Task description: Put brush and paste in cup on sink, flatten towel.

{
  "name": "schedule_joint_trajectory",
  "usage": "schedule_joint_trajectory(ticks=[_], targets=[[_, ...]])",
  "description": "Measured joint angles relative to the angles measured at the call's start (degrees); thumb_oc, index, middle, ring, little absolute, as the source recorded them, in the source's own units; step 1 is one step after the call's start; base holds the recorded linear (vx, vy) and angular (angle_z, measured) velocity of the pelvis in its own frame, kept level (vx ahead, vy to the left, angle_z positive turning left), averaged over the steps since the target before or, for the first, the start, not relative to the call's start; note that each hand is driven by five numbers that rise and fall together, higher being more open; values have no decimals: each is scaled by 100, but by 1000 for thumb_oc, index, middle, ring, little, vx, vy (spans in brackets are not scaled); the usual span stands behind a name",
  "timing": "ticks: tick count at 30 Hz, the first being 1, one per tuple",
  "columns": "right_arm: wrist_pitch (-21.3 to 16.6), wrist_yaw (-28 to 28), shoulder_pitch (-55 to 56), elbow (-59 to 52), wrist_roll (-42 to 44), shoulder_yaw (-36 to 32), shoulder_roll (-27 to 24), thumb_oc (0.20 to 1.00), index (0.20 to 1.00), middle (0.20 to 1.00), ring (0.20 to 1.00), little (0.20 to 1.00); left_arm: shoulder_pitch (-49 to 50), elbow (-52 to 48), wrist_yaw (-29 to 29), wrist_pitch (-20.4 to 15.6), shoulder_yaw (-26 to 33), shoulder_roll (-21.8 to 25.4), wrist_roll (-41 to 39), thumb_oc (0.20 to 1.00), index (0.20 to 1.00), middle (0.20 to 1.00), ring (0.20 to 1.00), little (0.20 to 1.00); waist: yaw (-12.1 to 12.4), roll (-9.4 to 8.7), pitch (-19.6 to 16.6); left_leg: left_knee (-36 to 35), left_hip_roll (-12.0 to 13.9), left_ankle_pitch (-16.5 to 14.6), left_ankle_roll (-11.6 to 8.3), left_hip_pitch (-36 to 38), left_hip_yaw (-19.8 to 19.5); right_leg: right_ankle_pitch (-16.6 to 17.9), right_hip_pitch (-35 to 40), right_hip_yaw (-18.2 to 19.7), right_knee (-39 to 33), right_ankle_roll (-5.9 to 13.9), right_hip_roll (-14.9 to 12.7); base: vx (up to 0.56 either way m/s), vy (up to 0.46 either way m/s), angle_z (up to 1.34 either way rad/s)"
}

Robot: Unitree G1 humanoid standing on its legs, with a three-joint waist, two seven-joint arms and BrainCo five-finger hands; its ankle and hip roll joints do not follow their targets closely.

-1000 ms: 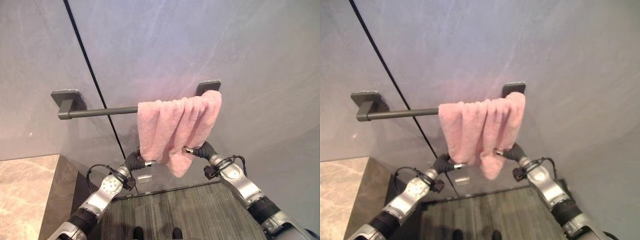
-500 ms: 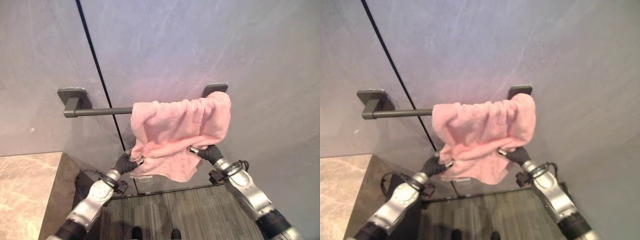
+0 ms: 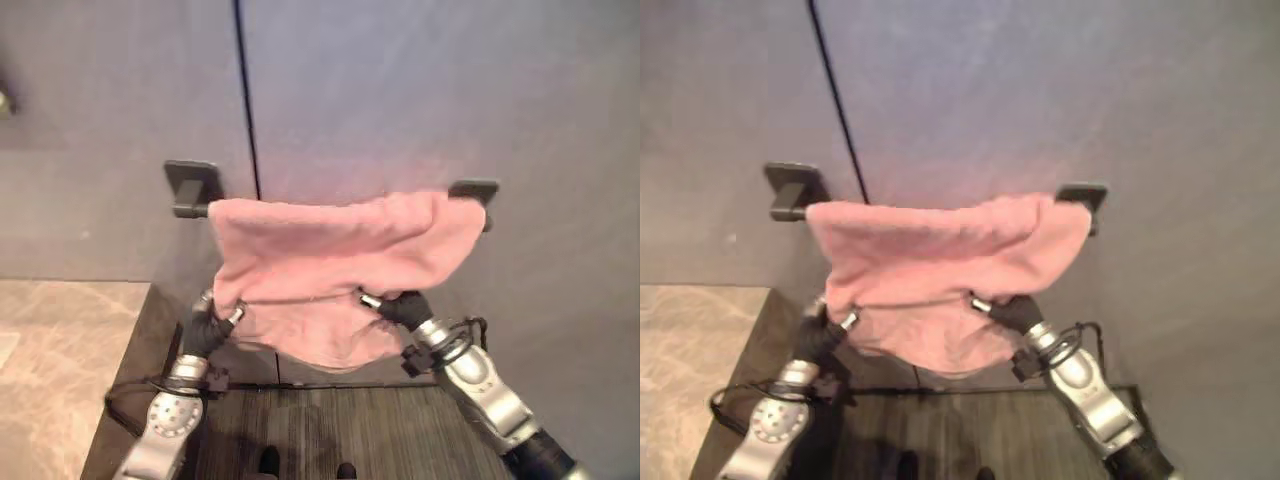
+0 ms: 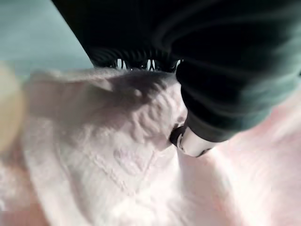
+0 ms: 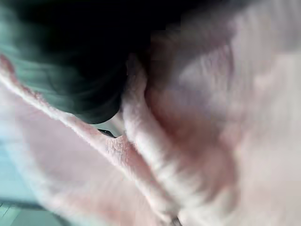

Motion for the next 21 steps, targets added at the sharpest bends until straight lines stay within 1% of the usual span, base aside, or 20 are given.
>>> schedule_joint_trajectory(ticks=[3,6,8,9,10,11,12,13,17,18,19,20,21], targets=[[11,-211,32,-26,-404,-118,-81,200,200,200,200,200,39,-6,-3,47,-31,188,48,200,200,200,200,200,15,36,25,4,-17,22,28,-2,-83,-13,24,-14,0,-2,-9,6,8,16],[6,-260,279,-7,-336,-414,13,200,200,200,200,200,-166,-60,-21,42,-228,397,217,200,200,200,200,200,13,45,31,2,-25,37,44,8,-123,-32,52,-14,0,8,-14,16,0,7],[6,-320,380,37,-313,-433,-79,200,200,200,200,200,-275,28,-64,44,-300,395,254,200,200,200,200,200,-92,60,43,0,-29,36,44,51,-116,-34,71,-7,0,7,-17,0,0,0],[6,-330,377,97,-313,-435,-76,200,200,200,200,200,-290,73,-79,49,-334,395,255,291,291,291,291,291,-107,62,50,0,-28,36,44,63,-118,-36,95,-7,0,8,-16,0,0,0],[4,-352,392,196,-316,-443,-73,300,300,300,300,300,-342,171,-107,43,-416,395,263,890,890,890,890,890,-167,59,59,-1,-27,26,35,84,-108,-53,126,3,0,8,-16,0,0,0],[11,-377,406,495,-324,-454,-69,1000,1000,1000,1000,1000,-467,513,-154,63,-574,385,383,1000,1000,1000,1000,1000,-254,58,59,-2,-23,12,20,97,-108,-73,140,10,0,22,-13,0,0,0],[14,-404,426,573,-328,-454,-71,1000,1000,1000,1000,1000,-481,639,-191,103,-613,383,420,1000,1000,1000,1000,1000,-286,62,62,-2,-20,12,20,93,-103,-73,134,17,0,22,-11,10,22,-5],[22,-459,491,641,-329,-456,-77,1000,1000,1000,1000,1000,-468,775,-245,227,-665,383,508,1000,1000,1000,1000,1000,-329,66,68,-1,-14,12,20,97,-80,-73,125,38,-1,22,-7,5,18,-7],[71,-498,533,1339,-325,-537,82,1000,1000,1000,1000,1000,-502,1468,-375,352,-689,242,615,1000,1000,1000,1000,1000,-351,69,70,0,3,8,36,186,29,-68,149,147,-1,16,-1,-10,14,-13],[120,-519,568,1720,-324,-628,144,1000,1000,1000,1000,1000,-593,1914,-482,560,-774,236,796,1000,1000,1000,1000,1000,-357,86,82,2,4,19,52,189,35,-51,142,155,0,4,1,-21,15,-8],[142,-535,589,1908,-308,-671,190,1000,1000,1000,1000,1000,-594,2036,-519,625,-807,243,922,1000,1000,1000,1000,1000,-386,90,84,1,4,20,52,192,38,-45,139,158,0,-2,-1,-29,19,-6],[131,-559,438,2888,-314,-738,463,1000,1000,1000,1000,1000,-720,2798,-586,703,-778,9,1209,1000,1000,1000,1000,1000,-420,92,77,10,4,21,53,259,58,-45,190,176,0,-2,-4,-23,14,-7],[198,-576,348,3314,-313,-762,579,1000,1000,1000,1000,1000,-818,3183,-589,829,-773,-88,1306,1000,1000,1000,1000,1000,-427,99,76,21,4,17,54,292,66,-46,221,188,0,-2,-3,-35,20,-5]])
